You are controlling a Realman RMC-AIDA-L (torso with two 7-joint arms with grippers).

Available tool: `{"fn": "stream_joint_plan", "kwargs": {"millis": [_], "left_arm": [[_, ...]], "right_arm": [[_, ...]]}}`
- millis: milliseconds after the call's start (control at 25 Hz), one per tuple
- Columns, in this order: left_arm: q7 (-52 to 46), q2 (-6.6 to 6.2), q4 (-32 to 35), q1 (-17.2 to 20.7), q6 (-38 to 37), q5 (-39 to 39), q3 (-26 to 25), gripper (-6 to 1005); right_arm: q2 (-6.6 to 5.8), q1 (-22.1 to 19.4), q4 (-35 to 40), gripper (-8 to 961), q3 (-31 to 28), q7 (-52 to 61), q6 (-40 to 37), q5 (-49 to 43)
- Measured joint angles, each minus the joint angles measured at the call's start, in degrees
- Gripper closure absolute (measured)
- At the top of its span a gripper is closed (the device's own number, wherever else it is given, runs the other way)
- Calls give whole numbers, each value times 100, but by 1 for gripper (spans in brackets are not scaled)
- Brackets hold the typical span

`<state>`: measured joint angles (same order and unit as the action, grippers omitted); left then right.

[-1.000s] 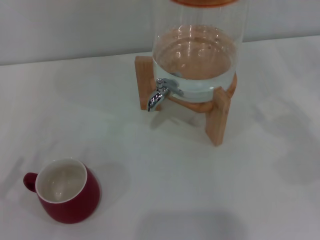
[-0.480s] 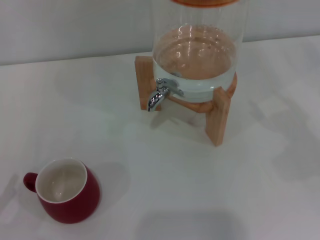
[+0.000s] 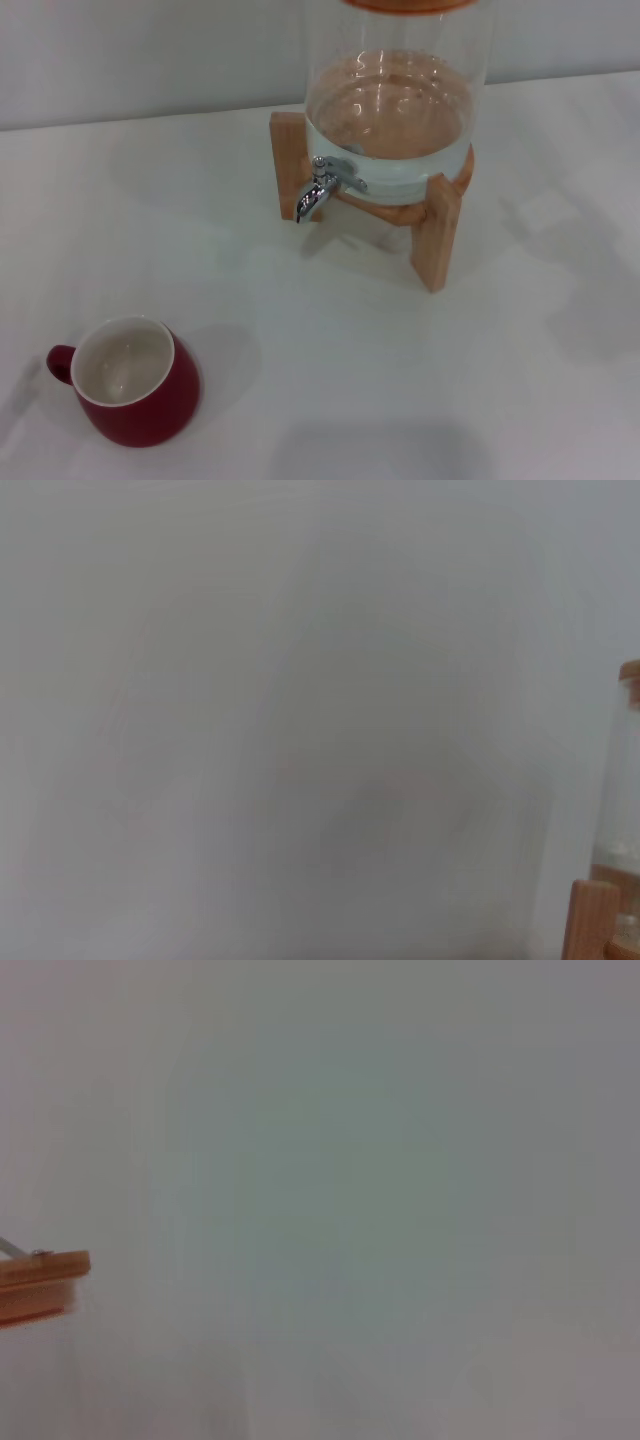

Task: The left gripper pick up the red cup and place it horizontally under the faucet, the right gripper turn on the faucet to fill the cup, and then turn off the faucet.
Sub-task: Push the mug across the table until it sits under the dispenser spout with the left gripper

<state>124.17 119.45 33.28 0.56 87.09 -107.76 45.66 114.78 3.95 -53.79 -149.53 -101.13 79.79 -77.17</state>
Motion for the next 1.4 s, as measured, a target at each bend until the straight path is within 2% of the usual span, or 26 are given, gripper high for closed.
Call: {"fn": "stream_joint_plan", "kwargs": {"millis": [480,1040,1400], "left_arm": [[363,-13,-354,-50,-165,361,-2,233],[380,-19,-375,-60,-533,655,3,233],[302,-19,-378,-311,-768,1045,5,234]], "right_arm": [[0,19,9,234,-66,-2,-55,76],[0,22,24,234,-66,12,-70,97],[9,17,40,234,-67,15,-70,98]]}}
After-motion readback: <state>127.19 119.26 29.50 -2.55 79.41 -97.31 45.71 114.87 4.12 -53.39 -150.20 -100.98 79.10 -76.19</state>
